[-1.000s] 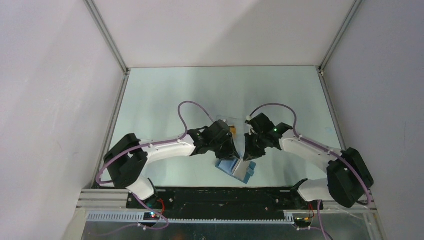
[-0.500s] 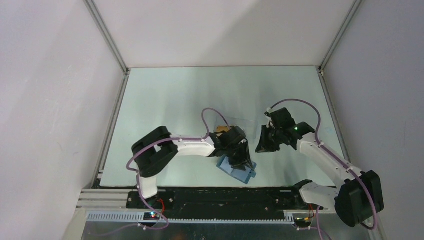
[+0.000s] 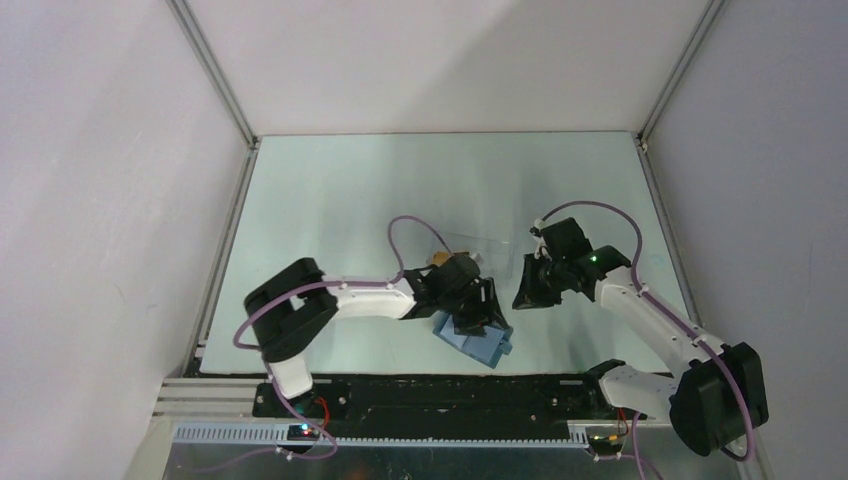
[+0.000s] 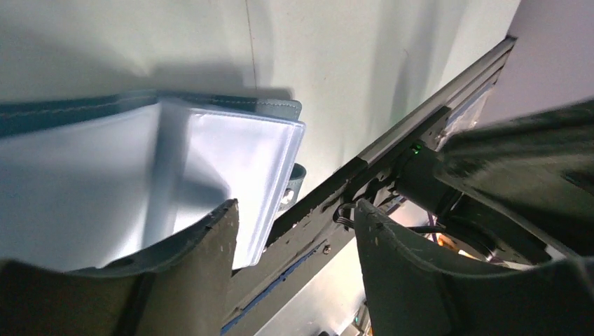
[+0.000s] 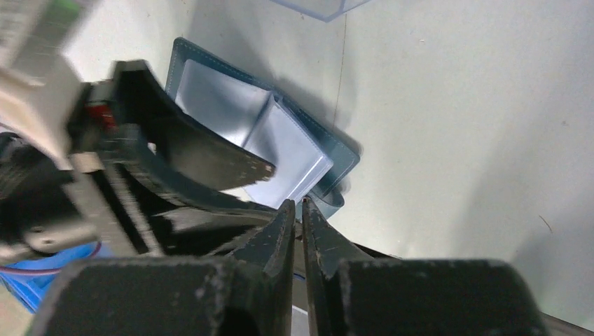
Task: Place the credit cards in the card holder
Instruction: Insert the credit card into the card holder.
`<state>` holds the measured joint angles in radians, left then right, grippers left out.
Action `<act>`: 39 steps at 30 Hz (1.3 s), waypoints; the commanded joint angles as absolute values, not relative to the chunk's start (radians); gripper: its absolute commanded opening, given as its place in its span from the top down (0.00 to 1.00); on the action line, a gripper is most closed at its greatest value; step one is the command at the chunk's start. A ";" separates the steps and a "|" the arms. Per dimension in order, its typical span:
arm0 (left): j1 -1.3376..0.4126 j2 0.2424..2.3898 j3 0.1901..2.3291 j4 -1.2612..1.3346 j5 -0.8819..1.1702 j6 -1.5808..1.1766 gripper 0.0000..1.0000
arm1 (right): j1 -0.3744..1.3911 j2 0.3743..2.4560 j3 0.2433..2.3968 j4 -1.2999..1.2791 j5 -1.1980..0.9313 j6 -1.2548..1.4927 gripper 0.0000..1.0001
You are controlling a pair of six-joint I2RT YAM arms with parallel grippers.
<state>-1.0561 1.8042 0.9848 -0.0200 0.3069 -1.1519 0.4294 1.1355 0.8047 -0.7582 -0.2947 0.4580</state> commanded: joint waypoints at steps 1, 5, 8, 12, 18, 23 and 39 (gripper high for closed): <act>-1.014 1.661 0.930 0.034 0.220 -1.137 0.33 | 0.433 1.143 0.802 -0.744 -0.318 0.443 0.88; -0.988 1.596 0.880 0.038 0.207 -1.122 0.31 | 0.470 1.169 0.802 -0.719 -0.324 0.456 0.87; -0.971 1.563 0.850 0.038 0.213 -1.116 0.29 | 0.519 1.196 0.802 -0.689 -0.331 0.474 0.87; -0.943 1.517 0.801 0.038 0.198 -1.110 0.29 | 0.586 1.261 0.803 -0.632 -0.344 0.506 0.88; -0.913 1.494 0.794 -0.104 0.123 -1.042 0.28 | 0.689 1.375 0.811 -0.547 -0.308 0.543 0.88; -0.910 1.512 0.758 -0.131 0.091 -1.069 0.29 | 0.780 1.492 0.811 -0.463 -0.242 0.552 0.89; -0.913 1.630 0.817 -0.211 0.097 -1.036 0.38 | 0.814 1.608 0.780 -0.468 -0.140 0.541 0.96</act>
